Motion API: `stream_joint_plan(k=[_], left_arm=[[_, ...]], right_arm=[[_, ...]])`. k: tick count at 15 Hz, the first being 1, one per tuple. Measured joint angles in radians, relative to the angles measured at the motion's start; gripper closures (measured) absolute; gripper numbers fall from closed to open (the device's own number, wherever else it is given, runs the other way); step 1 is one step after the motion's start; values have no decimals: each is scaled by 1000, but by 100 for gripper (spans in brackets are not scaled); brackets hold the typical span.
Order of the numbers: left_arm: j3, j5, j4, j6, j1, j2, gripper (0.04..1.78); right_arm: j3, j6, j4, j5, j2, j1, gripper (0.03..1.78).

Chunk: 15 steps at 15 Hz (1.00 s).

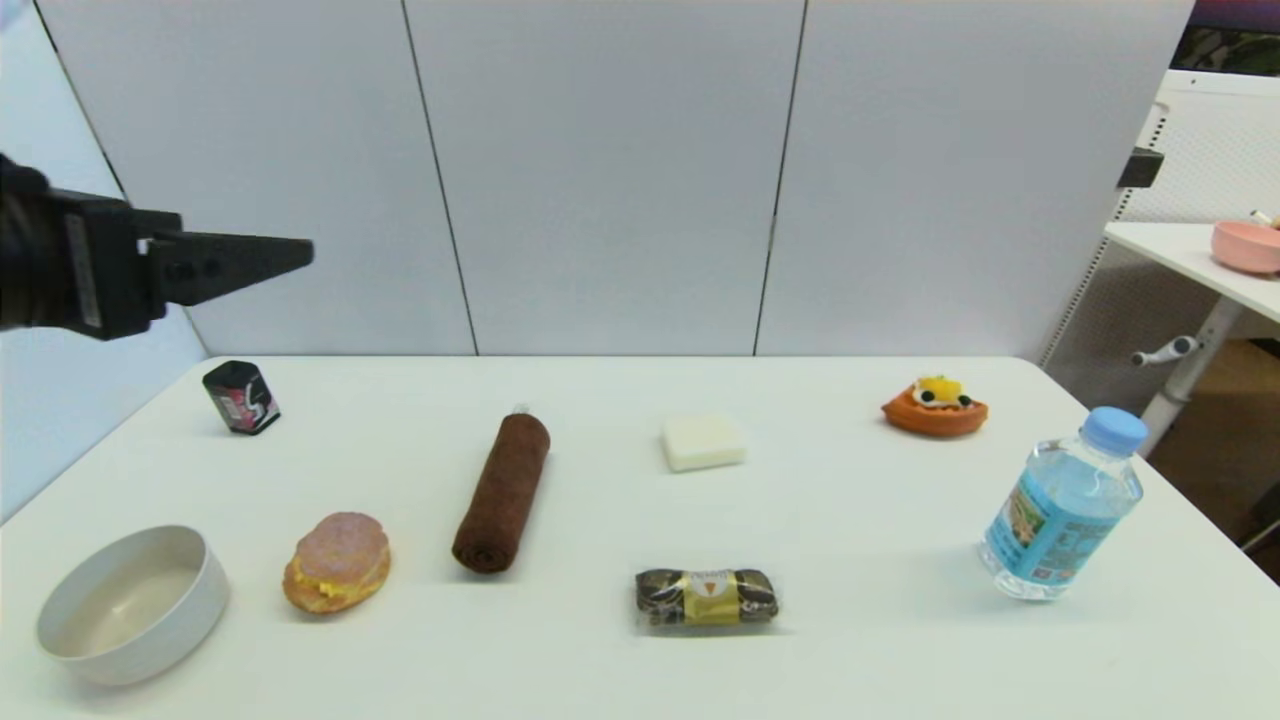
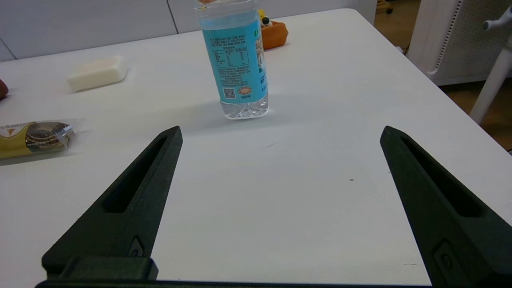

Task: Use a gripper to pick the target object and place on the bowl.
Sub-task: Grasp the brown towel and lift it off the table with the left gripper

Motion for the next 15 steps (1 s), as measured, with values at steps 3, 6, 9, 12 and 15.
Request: stream_joint_plan(k=[3,6,9,12,15], left_arm=[[-145,78,176,-83,-113,146,11],[-207,216,256,-257,-230,272,11],[-225,280,285,-318,-269,393,11],[-226,281,291,-355,-276,509,11],[-194,284,279,-364,-276,592,11]], right_arm=[[0,0,0,0,0,0,10],[0,0,0,0,0,0,10],[0,0,0,0,0,0,10],[0,0,0,0,0,0,10],[0,0,0,0,0,0,10]])
